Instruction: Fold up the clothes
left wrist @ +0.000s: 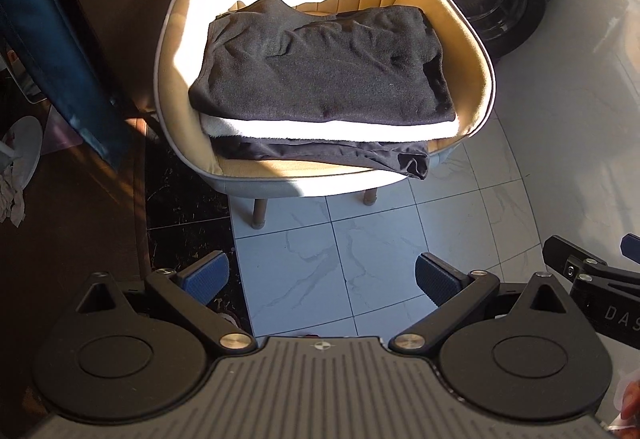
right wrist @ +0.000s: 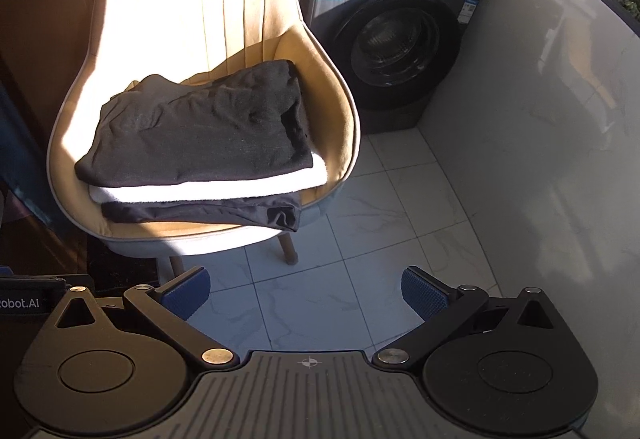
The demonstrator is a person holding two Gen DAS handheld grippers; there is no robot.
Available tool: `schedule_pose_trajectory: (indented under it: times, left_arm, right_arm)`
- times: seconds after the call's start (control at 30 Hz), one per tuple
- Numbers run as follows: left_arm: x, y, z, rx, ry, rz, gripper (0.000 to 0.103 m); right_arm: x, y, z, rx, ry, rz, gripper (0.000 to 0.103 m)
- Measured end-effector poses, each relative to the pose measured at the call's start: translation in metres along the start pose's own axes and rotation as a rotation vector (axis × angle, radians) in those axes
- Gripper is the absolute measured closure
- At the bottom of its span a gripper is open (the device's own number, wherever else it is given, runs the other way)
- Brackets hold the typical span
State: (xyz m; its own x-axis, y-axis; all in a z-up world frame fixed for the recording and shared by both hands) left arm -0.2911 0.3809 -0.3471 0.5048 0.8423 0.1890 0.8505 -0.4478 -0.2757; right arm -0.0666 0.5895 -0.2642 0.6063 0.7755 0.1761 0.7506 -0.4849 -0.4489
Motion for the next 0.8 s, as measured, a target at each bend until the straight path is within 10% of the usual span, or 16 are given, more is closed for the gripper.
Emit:
schedule_pose_trajectory:
  times: [0.8]
  left_arm:
    - [0.028, -0.001, 0.000, 0.025, 0.011, 0.080, 0.001]
  right_arm:
    - [0.031, 0.004, -0.002, 0.019, 0.041, 0.070, 0.001]
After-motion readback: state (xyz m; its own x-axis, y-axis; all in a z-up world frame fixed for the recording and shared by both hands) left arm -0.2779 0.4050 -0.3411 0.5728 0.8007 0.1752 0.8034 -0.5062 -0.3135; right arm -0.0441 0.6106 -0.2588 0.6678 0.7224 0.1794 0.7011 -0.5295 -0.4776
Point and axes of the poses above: each gripper's, at about its wrist camera, not at the fingertips, and z roughly the way its jaws point, x to its right, y to its underside, the point moved 4 cm from there along z, roughly the way its jaws point, and after that the axes turned 10 degrees about -z, right-handed, at the moved point
